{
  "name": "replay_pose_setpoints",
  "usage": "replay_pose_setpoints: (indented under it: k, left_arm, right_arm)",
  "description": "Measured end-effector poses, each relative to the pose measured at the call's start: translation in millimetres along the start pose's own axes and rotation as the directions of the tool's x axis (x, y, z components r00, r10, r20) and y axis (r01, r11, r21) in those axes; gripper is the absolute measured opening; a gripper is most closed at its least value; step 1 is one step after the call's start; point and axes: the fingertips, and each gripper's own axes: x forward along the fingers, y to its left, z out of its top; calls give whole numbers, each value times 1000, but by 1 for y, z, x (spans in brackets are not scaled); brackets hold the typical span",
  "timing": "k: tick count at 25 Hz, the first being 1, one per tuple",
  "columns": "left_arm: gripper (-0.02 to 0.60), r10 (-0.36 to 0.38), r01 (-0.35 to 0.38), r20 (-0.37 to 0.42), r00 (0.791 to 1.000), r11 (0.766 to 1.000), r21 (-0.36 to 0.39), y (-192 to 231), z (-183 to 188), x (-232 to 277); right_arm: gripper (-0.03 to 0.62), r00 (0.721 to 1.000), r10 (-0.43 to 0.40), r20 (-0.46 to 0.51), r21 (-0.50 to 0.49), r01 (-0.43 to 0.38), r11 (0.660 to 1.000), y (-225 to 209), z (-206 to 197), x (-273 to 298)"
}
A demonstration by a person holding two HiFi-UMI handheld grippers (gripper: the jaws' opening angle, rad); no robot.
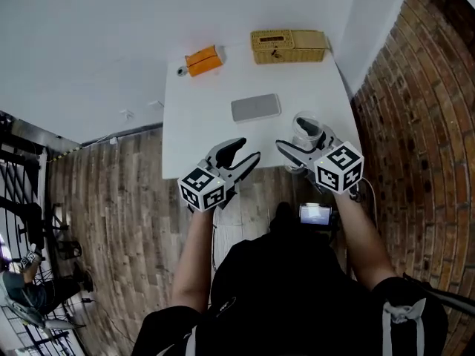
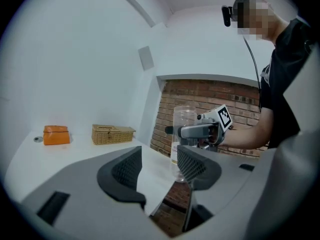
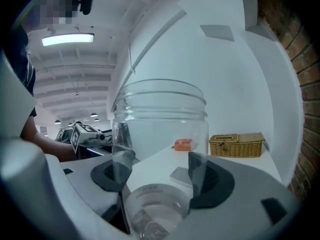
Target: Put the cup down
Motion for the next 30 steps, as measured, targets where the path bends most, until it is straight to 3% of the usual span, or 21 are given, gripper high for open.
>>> replay_pose_setpoints:
  k: [9, 15, 30]
  left_arm:
    - [229, 23, -23, -4, 1000, 1000, 3, 25, 16, 29]
    - [229, 20, -20, 1, 1000, 1000, -4, 36, 20, 21]
    - [229, -65, 65, 1, 998, 998, 2, 58, 22, 6]
  right_arm:
    - [353, 1000, 26, 8, 27, -26, 999, -39, 9, 20]
    - [353, 1000, 26, 3, 34, -26, 999, -34, 11, 33]
    - [353, 999, -47, 18, 33, 46, 998, -17, 20, 57]
